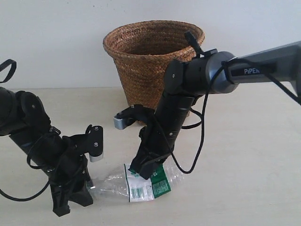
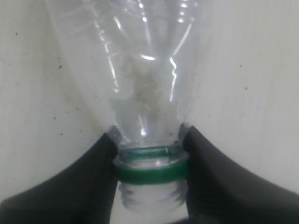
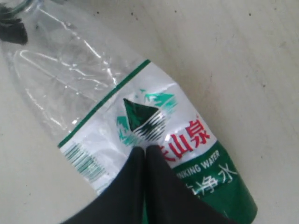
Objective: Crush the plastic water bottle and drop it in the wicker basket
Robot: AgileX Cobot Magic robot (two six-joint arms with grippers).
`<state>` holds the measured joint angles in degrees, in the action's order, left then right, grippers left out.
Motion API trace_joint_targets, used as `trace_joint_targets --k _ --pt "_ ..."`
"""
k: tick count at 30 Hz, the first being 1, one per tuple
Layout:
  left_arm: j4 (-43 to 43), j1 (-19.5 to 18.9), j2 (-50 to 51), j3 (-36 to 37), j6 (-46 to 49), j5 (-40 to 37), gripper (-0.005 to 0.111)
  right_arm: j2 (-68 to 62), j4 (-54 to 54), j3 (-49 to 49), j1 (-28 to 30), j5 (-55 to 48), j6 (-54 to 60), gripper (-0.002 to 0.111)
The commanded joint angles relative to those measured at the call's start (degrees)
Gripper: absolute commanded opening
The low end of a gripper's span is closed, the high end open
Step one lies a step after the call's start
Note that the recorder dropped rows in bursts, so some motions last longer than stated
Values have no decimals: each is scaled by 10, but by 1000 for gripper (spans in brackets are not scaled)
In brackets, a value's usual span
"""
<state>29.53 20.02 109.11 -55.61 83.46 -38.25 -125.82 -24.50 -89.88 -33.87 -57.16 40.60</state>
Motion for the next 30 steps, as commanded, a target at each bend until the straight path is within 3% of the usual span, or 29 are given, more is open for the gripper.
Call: trace_joint_targets --k 1,14,20,30 --pt "0 1 -2 2 3 -9 4 -59 79 1 2 35 -18 0" --pt "-5 1 19 2 3 -9 4 -91 95 -71 2 -67 -99 0" --pt "-7 1 18 2 3 -9 4 -33 44 -92 2 -103 -102 0" --pt "-4 1 -6 2 1 -10 4 94 66 -92 3 -128 -75 0"
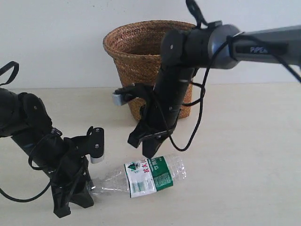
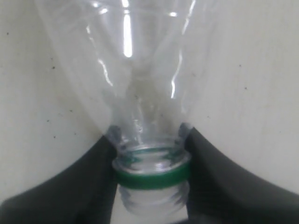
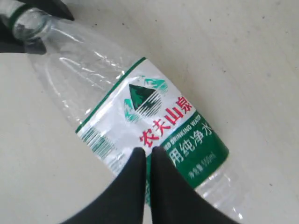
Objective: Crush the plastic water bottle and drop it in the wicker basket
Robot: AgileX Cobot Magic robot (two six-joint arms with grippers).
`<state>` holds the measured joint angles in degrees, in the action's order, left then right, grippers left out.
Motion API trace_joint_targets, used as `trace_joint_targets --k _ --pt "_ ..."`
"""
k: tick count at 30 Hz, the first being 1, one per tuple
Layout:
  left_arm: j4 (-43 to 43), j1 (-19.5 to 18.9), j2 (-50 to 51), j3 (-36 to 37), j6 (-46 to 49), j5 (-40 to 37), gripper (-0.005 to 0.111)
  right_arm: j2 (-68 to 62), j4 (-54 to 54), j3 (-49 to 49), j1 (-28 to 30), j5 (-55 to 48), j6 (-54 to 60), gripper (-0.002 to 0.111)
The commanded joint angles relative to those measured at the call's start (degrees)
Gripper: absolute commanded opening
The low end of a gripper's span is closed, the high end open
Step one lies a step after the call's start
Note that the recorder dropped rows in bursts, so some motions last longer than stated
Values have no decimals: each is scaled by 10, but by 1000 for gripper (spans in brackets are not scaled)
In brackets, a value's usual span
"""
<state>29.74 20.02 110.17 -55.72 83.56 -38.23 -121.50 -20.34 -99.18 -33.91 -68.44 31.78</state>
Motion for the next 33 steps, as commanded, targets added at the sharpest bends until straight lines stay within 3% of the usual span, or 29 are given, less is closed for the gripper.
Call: trace_joint_targets --k 1,8,13,19,27,30,32,33 --pt "-6 1 -23 3 0 -10 4 63 33 2 6 -15 13 0" --pt "2 1 -65 3 7 -31 4 147 36 59 85 -15 -3 0" --pt "88 -1 -90 -9 110 -75 4 199 36 131 173 -15 -28 0" --pt "114 -1 -109 -75 112 -168 4 229 59 196 266 -15 -10 0" --pt "116 -15 -120 -173 79 -174 4 230 34 226 376 41 -31 0" --pt "144 -25 -120 -226 57 -129 4 230 2 236 384 65 -29 0" --pt "230 -29 -119 -282 52 3 6 228 -30 238 382 83 -14 0" --pt "279 -26 -98 -320 60 80 22 225 -54 238 379 84 4 0"
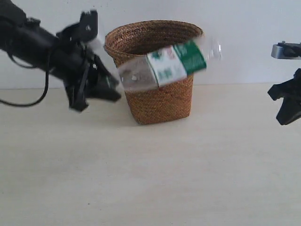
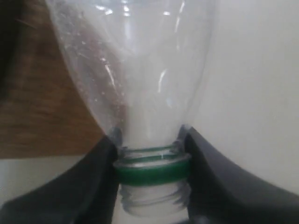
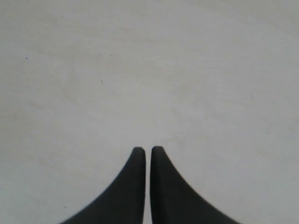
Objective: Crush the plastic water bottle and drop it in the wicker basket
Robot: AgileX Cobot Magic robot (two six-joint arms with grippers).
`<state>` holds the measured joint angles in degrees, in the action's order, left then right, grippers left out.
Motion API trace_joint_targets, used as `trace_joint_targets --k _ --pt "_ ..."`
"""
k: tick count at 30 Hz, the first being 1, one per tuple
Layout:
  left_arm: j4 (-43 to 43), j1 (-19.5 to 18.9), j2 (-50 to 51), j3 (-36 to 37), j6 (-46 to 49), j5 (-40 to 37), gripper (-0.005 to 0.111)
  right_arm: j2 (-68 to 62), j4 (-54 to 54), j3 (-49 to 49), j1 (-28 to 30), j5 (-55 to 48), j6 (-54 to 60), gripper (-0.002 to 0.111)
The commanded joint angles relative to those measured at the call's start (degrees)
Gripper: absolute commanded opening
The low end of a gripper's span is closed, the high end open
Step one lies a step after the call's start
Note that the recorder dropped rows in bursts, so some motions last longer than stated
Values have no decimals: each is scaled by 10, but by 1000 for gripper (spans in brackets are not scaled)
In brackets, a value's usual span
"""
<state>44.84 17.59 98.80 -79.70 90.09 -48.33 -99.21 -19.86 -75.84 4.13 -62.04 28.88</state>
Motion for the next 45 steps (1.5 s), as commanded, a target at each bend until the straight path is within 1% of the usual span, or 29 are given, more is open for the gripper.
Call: trace_joint_targets --k 1,2,3,4,5,6,8,9,11,12,13,14,15,16,18,20,21,26,29,32,34,36,39,43,45 --pt "127 -2 34 -104 -5 182 34 0 -71 5 -2 18 39 0" --pt "122 -2 73 -140 -35 189 72 -8 -94 5 -2 4 51 0" --pt "122 -3 87 -154 -59 207 86 -10 -98 5 -2 -2 54 0" --pt "123 -3 113 -178 -94 219 103 -14 -105 6 -2 -15 60 0" --pt "123 -3 118 -181 -94 216 103 -15 -106 6 -2 -15 62 0" --pt "123 -3 125 -182 -91 215 97 -15 -109 6 -2 -12 66 0" --pt "110 -3 125 -182 -91 210 81 -15 -126 6 -2 -4 83 0" --pt "91 -3 119 -182 -91 200 70 -15 -129 6 -2 4 87 0" --pt "56 -4 111 -182 -91 185 53 -15 -129 6 -2 4 87 0" --pt "33 -4 107 -182 -94 170 43 -15 -129 6 -2 4 87 0" --pt "8 -4 100 -182 -103 141 29 -15 -129 6 -2 5 90 0" --pt "-30 -4 91 -182 -115 106 9 -15 -132 6 -2 16 98 0" --pt "-58 -4 88 -182 -125 78 5 -14 -130 6 -4 25 101 0" --pt "-107 -4 83 -182 -170 42 5 -13 -112 5 -12 35 101 0" --pt "-160 -4 78 -182 -231 15 4 -10 -81 1 -22 42 96 0" --pt "-216 -4 72 -182 -297 -8 4 -6 -26 -3 -34 51 58 0" --pt "-252 -4 70 -182 -330 -22 4 3 20 -3 -41 64 27 0" --pt "-381 -4 55 -182 -483 -109 4 43 168 -3 -30 65 -101 0" --pt "-441 -8 39 -182 -550 -171 4 75 175 -2 -5 40 -115 0" --pt "-448 -22 17 -173 -579 -216 4 114 170 13 22 35 -115 0" --pt "-448 -33 -5 -154 -591 -216 4 142 170 40 33 55 -117 0" --pt "-448 -41 -33 -120 -609 -216 4 182 170 78 37 97 -117 0" --pt "-448 -46 -84 -52 -631 -184 4 246 170 134 39 170 -119 0" --pt "-448 -50 -169 48 -657 -97 4 329 167 200 39 236 -119 0" --pt "-448 -50 -207 92 -664 -39 4 369 158 227 39 265 -119 0"
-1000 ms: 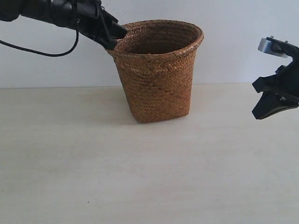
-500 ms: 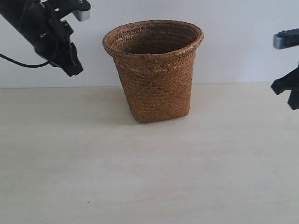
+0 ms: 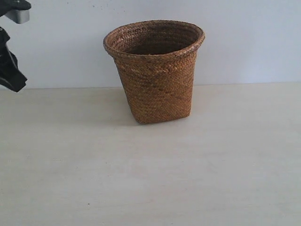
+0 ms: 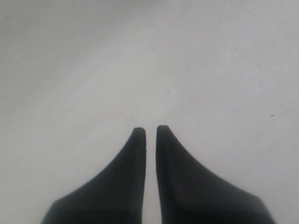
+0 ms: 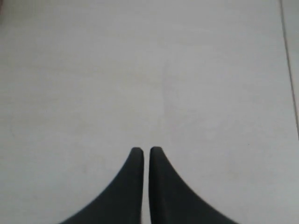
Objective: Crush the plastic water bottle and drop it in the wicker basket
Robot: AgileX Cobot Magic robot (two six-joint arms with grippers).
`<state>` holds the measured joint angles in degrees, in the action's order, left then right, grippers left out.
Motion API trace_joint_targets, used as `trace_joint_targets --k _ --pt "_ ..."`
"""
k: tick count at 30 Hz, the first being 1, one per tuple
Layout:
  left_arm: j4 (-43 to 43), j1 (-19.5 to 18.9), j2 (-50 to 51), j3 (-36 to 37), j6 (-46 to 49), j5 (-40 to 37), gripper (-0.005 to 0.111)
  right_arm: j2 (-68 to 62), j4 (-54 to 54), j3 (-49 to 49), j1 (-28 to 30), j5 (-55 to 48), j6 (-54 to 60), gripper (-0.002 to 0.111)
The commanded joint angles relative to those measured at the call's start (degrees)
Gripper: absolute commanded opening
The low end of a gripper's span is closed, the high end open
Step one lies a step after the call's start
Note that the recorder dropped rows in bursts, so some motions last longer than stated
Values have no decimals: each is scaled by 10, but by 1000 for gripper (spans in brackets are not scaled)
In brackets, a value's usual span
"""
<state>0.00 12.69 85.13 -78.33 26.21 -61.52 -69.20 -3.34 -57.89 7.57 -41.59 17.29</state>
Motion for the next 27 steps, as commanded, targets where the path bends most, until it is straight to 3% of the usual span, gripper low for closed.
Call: trace_joint_targets --k 1,7,15,22,27 --pt "0 -1 -99 112 -29 122 4 90 -13 60 4 75 -3 0" --pt "0 -1 -228 251 -55 259 4 207 -59 136 4 144 18 0" --pt "43 -1 -366 388 -61 375 4 351 -107 238 4 212 46 0" --pt "92 -1 -481 463 -61 434 4 472 -122 326 3 270 50 0" --pt "139 -1 -566 517 -61 468 4 546 -123 354 -38 274 105 0"
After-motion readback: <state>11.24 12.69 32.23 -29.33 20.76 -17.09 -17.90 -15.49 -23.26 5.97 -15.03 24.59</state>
